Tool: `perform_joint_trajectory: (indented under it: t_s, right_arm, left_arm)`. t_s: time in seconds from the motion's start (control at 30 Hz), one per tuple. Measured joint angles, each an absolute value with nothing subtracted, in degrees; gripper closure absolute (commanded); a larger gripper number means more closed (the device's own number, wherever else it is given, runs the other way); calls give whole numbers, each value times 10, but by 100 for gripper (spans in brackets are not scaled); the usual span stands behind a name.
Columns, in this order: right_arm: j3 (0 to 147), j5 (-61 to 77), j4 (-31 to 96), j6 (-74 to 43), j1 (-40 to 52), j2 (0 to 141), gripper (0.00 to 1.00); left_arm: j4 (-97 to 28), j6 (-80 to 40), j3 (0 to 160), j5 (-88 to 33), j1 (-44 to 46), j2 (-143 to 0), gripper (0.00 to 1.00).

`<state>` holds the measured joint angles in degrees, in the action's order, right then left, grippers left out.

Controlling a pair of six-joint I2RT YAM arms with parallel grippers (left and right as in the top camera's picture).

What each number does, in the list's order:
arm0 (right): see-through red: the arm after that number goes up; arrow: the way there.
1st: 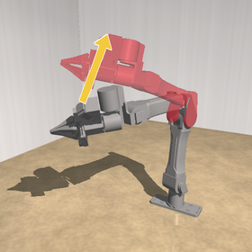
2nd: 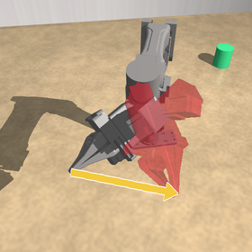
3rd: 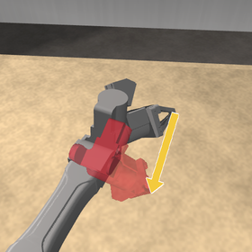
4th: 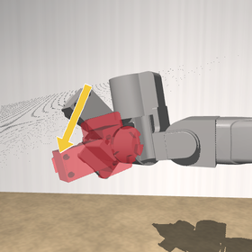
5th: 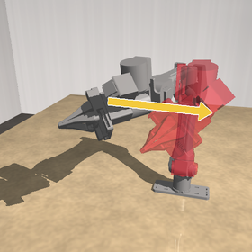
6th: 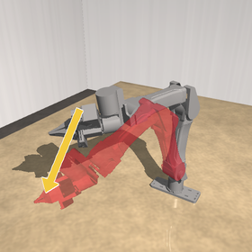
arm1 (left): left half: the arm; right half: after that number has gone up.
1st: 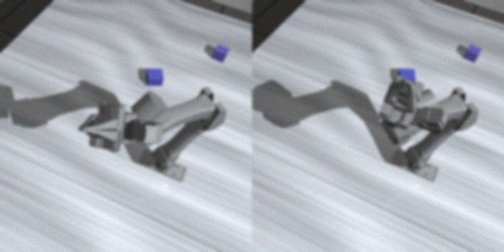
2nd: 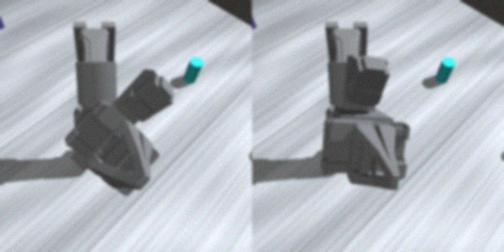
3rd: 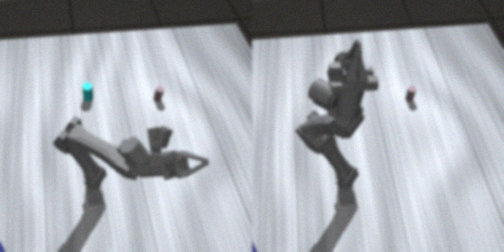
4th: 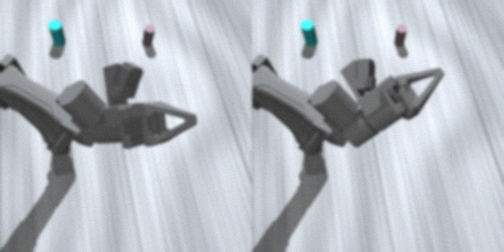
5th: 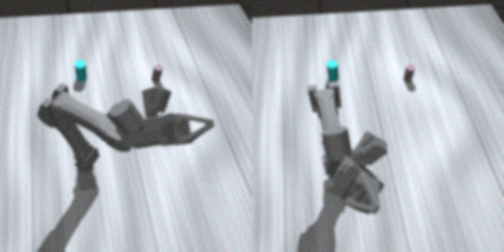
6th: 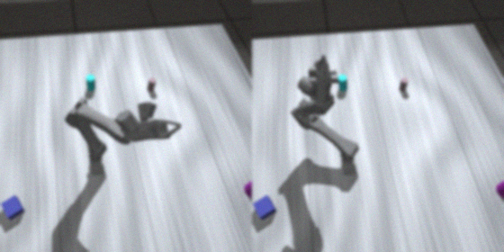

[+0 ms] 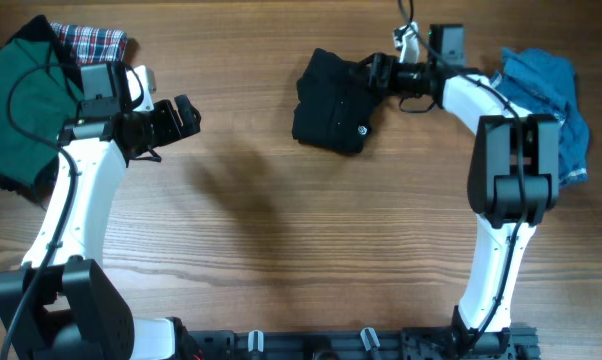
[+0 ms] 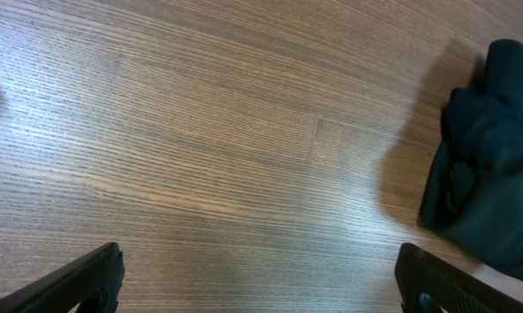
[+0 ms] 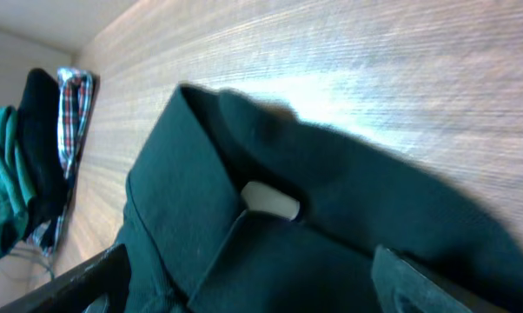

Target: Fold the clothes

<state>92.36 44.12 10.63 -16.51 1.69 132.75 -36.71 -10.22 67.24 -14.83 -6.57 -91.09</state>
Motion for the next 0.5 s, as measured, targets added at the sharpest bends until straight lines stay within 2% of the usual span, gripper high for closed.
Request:
perform_joint_trajectory:
  t_s: [0.23, 0.5]
  right_arm:
    - [947, 441, 206, -144, -13, 1264, 1]
    - [960, 445, 429, -136, -12, 1203, 1]
  left_arm:
    - [-338, -90, 672, -150, -60, -912, 0]
    - [-293, -39, 672, -155, 1, -912, 0]
